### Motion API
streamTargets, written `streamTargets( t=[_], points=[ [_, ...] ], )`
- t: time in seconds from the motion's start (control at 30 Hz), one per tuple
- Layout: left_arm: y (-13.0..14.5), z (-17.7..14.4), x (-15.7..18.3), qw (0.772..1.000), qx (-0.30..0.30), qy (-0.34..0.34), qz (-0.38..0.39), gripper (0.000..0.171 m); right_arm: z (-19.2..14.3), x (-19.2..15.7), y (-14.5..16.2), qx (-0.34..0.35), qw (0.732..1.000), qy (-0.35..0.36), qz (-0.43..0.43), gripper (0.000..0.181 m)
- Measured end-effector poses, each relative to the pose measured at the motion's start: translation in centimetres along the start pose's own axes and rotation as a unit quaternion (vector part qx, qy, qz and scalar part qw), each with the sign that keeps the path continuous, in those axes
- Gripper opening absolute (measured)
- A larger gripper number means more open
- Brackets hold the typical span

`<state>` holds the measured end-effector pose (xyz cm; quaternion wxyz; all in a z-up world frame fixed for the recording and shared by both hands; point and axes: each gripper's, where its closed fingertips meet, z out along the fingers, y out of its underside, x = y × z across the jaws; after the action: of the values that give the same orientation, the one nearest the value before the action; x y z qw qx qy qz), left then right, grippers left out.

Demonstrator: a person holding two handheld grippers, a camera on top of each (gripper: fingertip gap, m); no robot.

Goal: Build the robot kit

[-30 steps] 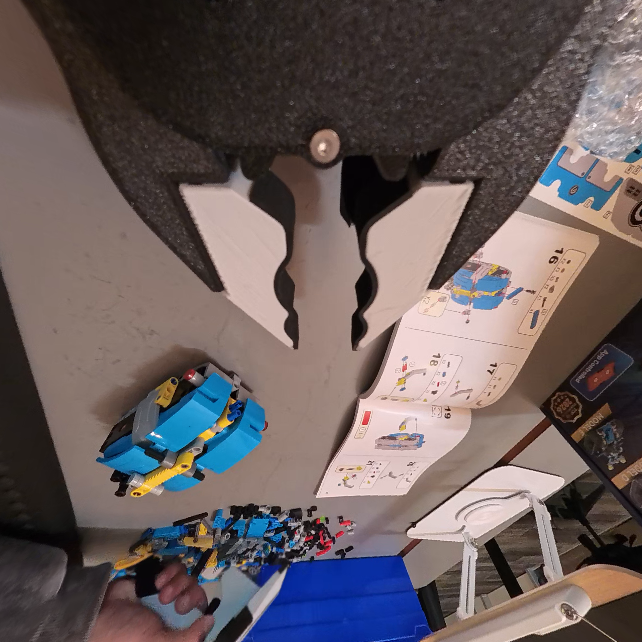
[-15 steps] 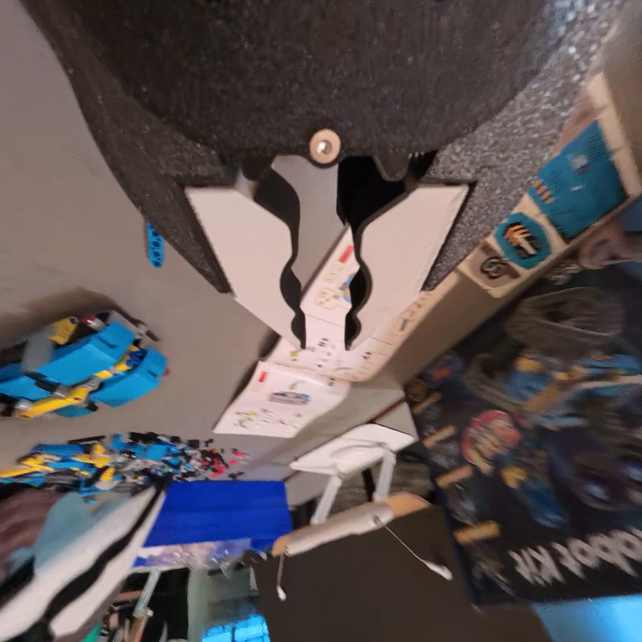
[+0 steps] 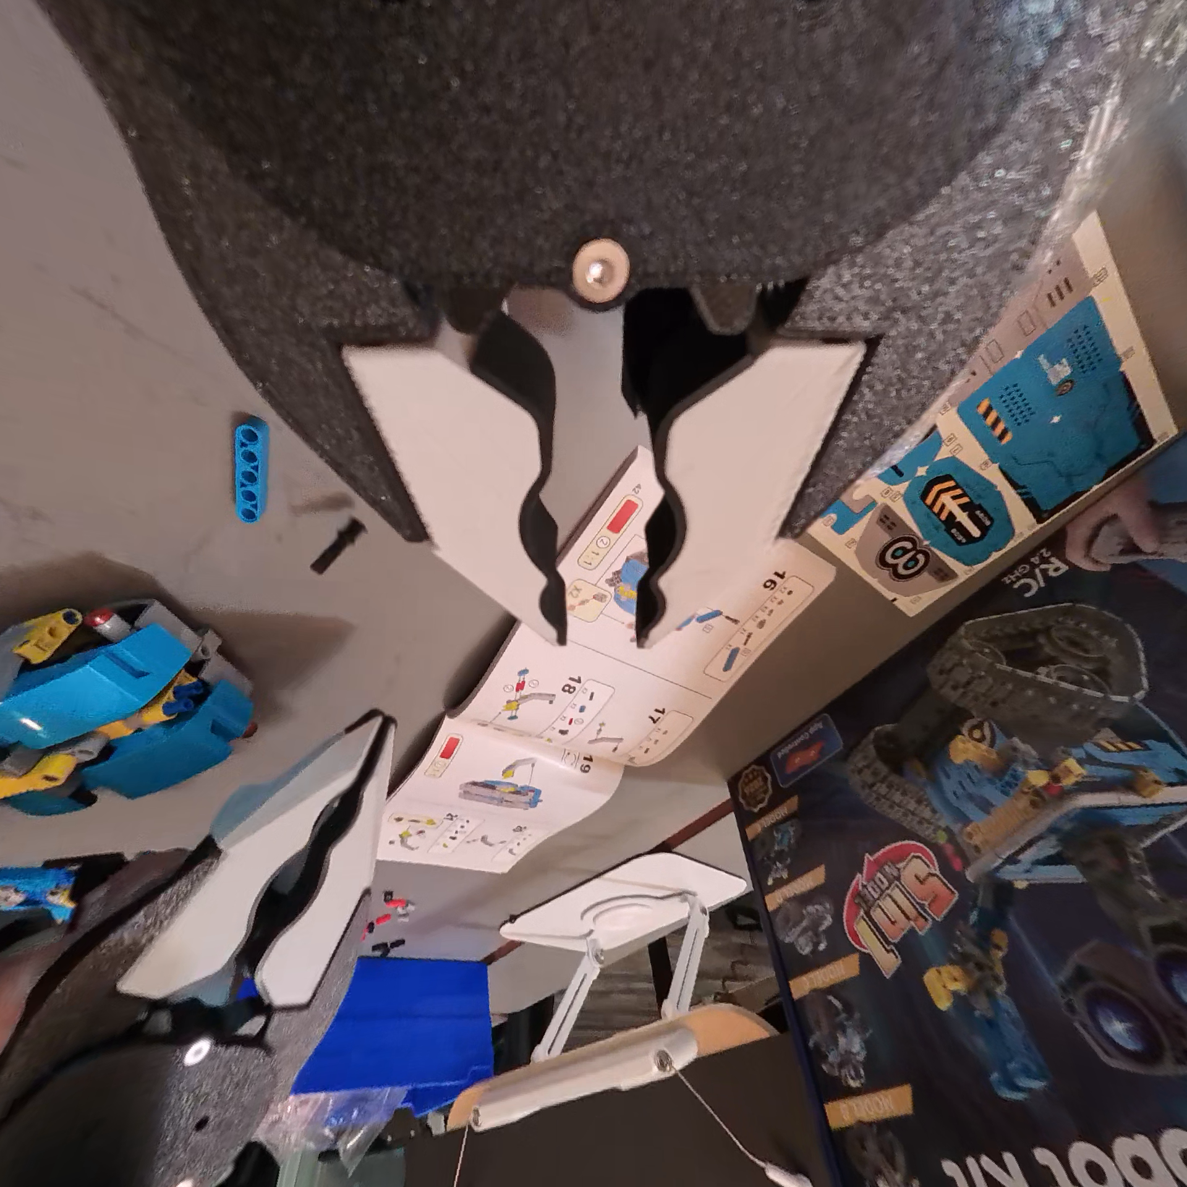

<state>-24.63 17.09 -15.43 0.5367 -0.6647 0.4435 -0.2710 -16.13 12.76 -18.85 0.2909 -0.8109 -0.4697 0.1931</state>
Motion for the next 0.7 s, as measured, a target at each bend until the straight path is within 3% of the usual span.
streamTargets(
  t=[0.13,0.3,0.57,0.7],
  points=[
    [0.2,0.2,0.4,1.0,-0.007,0.004,0.01,0.021,-1.8,1.0,1.0,0.031,0.998,0.035,0.05,0.0],
    [0.4,0.3,0.7,1.0,-0.012,0.008,0.019,0.021,-6.6,1.4,5.0,0.051,0.987,0.09,0.12,0.0],
    [0.8,0.6,1.2,0.999,-0.025,0.012,0.036,0.021,-16.7,3.9,16.1,0.049,0.938,0.217,0.266,0.007],
    [0.9,0.7,1.4,0.998,-0.03,0.01,0.046,0.021,-20.0,4.3,20.1,0.062,0.91,0.268,0.312,0.01]
  ],
)
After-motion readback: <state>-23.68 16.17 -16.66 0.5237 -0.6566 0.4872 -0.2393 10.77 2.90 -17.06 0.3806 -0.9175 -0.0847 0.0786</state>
